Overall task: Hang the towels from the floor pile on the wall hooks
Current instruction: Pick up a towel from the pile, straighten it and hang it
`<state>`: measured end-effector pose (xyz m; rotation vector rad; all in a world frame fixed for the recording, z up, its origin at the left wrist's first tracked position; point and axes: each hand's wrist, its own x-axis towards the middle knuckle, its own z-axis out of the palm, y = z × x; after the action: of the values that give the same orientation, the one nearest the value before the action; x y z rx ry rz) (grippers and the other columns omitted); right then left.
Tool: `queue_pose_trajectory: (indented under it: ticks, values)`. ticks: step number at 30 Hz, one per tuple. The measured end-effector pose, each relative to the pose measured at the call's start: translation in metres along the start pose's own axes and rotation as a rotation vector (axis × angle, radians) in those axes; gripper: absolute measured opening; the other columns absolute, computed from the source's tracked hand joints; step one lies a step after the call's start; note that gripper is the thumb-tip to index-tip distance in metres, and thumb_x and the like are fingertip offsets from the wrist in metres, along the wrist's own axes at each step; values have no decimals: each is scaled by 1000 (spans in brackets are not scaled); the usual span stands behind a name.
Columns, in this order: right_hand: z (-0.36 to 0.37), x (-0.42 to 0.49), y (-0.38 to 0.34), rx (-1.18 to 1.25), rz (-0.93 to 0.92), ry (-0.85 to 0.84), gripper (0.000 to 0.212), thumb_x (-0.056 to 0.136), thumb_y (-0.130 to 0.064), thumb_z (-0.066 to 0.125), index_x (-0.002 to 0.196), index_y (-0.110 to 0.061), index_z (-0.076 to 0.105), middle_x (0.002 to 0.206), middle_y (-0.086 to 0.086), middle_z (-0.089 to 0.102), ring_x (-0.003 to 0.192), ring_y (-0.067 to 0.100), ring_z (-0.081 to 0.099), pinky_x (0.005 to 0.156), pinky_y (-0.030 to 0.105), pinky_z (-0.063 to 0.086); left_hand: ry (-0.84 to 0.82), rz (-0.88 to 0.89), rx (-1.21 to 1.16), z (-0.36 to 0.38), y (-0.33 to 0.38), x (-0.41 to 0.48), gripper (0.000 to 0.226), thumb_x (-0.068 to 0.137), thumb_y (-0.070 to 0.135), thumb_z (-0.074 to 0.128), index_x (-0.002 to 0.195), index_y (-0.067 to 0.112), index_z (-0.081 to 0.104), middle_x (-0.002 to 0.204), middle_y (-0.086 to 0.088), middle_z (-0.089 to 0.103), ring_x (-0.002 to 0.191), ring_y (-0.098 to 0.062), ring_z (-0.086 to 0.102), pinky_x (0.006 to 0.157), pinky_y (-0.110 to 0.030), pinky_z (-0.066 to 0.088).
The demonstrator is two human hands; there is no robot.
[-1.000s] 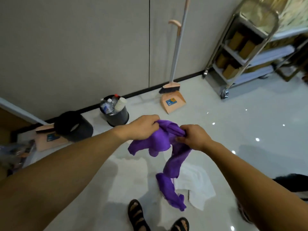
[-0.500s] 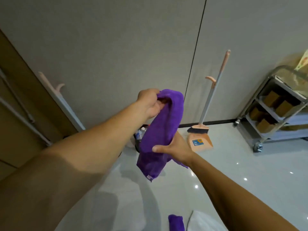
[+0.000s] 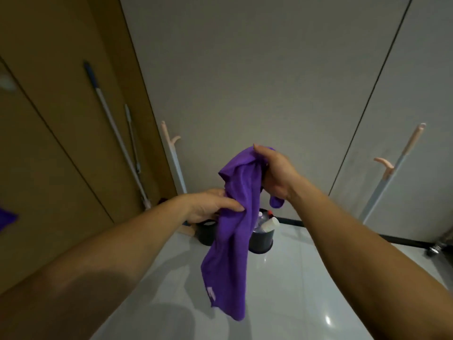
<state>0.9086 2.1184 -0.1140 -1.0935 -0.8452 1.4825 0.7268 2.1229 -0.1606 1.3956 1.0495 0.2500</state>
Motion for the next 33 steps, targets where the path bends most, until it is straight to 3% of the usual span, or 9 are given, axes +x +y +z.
queue_pose_trajectory:
  ticks: [6,8,11,13,18,22,24,28,33]
  values:
    - [20,-12,23,-228,138,-194,43,85,-60,55,77,-23,75,72,-6,70,66,15,66,60,23,49,388,127,-473,-19,17,-23,43,86,36,61,121,11,62,108,-14,71,102,-31,67,92,-44,53]
    - [28,-21,40,-225,164,-252,44,83,-59,60,95,-20,76,88,-3,76,77,15,73,58,21,53,392,125,-528,-23,21,-30,38,90,38,51,113,12,68,108,-14,70,100,-31,67,96,-48,49]
    - [39,-22,61,-354,-17,-105,69,70,-49,81,121,-7,60,96,-2,74,84,16,72,65,24,55,351,133,-572,-23,17,-37,38,91,37,47,84,14,76,84,-7,74,70,-20,71,62,-33,58]
    - [45,-21,69,-515,-189,45,74,70,-42,84,129,-12,51,106,-3,63,94,16,65,82,32,55,359,140,-616,-24,8,-40,33,89,37,50,97,13,70,81,-6,72,65,-19,70,57,-30,55]
    - [69,-18,79,-643,-221,-53,40,78,-38,78,102,-9,66,98,9,70,89,28,67,81,45,56,369,122,-597,-37,-8,-53,45,82,42,47,115,13,60,87,-7,70,74,-20,67,67,-34,54]
    - [92,-13,78,-346,-107,-98,22,83,-16,75,95,-3,61,84,13,66,71,21,63,62,31,54,345,157,-556,-57,-15,-73,65,69,33,59,125,0,56,117,-21,62,100,-31,59,103,-45,44]
    - [104,-9,75,-193,-9,-99,24,83,-11,74,100,-4,58,79,10,63,62,18,60,51,27,48,351,174,-578,-70,-21,-83,71,67,29,62,129,-3,52,129,-27,55,111,-37,55,111,-50,33]
    - [132,-1,78,-337,-49,-86,35,81,-32,77,98,-6,61,75,4,61,58,11,57,46,23,42,322,204,-624,-91,-36,-87,68,73,25,48,135,-2,46,137,-27,48,130,-42,44,113,-53,29]
    - [165,14,80,-615,-112,-137,34,79,-28,78,97,-3,65,91,10,70,82,22,69,74,36,59,216,191,-649,-112,-43,-91,59,77,33,39,124,0,55,114,-22,58,108,-34,54,105,-47,38]
